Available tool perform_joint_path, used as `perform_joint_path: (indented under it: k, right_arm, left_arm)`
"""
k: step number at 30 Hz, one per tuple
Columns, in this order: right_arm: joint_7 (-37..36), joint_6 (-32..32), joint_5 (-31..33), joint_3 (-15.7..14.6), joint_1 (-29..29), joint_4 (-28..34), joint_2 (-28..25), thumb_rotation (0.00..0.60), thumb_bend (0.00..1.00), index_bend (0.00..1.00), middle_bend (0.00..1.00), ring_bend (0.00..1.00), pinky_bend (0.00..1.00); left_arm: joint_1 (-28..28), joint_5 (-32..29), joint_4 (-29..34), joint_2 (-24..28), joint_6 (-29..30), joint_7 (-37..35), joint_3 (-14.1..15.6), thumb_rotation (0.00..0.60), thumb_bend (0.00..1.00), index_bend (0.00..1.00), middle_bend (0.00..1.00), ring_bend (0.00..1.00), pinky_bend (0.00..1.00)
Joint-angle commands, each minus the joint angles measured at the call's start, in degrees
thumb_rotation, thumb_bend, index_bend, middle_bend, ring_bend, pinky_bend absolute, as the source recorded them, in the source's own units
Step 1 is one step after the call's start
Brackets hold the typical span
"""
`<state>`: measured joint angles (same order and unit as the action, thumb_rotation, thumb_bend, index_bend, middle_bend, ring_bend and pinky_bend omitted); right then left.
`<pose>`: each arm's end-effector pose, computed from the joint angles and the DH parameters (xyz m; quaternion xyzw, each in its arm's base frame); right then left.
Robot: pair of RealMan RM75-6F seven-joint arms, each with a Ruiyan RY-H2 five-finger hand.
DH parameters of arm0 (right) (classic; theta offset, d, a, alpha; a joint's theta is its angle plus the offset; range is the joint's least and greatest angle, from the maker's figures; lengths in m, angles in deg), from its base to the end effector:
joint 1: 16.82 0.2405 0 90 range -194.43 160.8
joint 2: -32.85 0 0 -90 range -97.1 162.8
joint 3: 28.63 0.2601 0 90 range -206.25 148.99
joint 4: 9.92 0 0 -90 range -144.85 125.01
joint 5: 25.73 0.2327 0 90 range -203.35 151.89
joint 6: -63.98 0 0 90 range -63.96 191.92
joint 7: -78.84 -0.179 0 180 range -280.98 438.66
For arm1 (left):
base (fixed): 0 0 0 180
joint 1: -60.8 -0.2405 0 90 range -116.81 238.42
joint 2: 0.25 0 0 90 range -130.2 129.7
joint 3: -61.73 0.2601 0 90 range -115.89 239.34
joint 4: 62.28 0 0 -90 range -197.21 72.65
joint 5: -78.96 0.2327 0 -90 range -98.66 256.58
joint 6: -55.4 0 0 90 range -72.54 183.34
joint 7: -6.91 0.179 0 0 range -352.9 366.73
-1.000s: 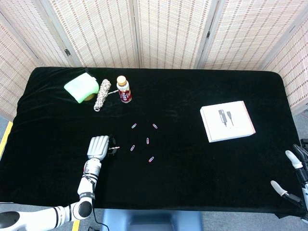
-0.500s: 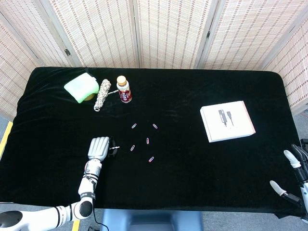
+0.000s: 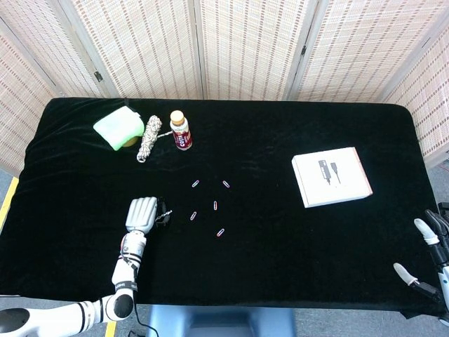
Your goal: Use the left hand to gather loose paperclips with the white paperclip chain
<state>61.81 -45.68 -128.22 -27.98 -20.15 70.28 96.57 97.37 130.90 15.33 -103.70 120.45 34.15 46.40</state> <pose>-0.3137 -0.1486 0.1965 0.5802 -0.2875 0.5377 0.5399 -0.1696 0.3713 -0.0875 -0.6253 -0.4778 -0.3627 0.4993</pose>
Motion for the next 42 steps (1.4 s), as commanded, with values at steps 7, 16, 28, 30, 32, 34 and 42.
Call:
perform_joint_path:
  k: [7, 16, 28, 30, 32, 34, 42]
  right_arm:
    - [-2.6, -1.9, 0.4, 0.9, -0.3, -1.3, 0.3, 0.6, 0.21, 0.0, 0.0, 0.0, 0.0]
    - [-7.2, -5.4, 1.0, 1.3, -1.6, -3.4, 0.4, 0.6, 0.21, 0.0, 0.0, 0.0, 0.0]
    - [-12.3, -6.2, 4.1, 1.2, -4.0, -5.8, 0.8, 0.6, 0.21, 0.0, 0.0, 0.0, 0.0]
    - [-12.6, -6.4, 4.5, 1.2, -4.4, -6.0, 0.9, 0.6, 0.21, 0.0, 0.0, 0.0, 0.0]
    - [-12.8, -6.7, 4.9, 1.3, -4.8, -6.2, 1.1, 0.6, 0.21, 0.0, 0.0, 0.0, 0.0]
    - [-12.8, -6.7, 5.0, 1.2, -5.1, -6.3, 1.3, 0.6, 0.21, 0.0, 0.0, 0.0, 0.0]
    - [-11.6, -6.0, 5.2, 1.3, -5.4, -5.8, 1.5, 0.6, 0.21, 0.0, 0.0, 0.0, 0.0]
  left_arm:
    - [0.4, 3.5, 5.3, 0.7, 2.5, -2.8, -1.8, 0.6, 0.56, 0.85, 1.0, 1.0, 1.0]
    - [4.8, 6.0, 2.9, -4.6, -0.3, -4.3, -2.7, 0.6, 0.56, 0.85, 1.0, 1.0, 1.0]
    - [11.5, 5.6, -7.9, -11.7, -7.0, -7.2, -5.1, 0.6, 0.56, 0.85, 1.0, 1.0, 1.0]
    - [11.8, 6.0, -8.6, -12.0, -7.3, -7.5, -5.0, 0.6, 0.56, 0.85, 1.0, 1.0, 1.0]
    - [12.1, 6.5, -9.7, -12.3, -7.5, -7.9, -4.7, 0.6, 0.56, 0.85, 1.0, 1.0, 1.0]
    - [12.1, 6.6, -10.3, -12.4, -7.8, -8.3, -4.5, 0.6, 0.56, 0.85, 1.0, 1.0, 1.0]
    - [12.2, 6.9, -12.3, -12.0, -8.7, -10.2, -4.5, 0.6, 0.56, 0.85, 1.0, 1.0, 1.0]
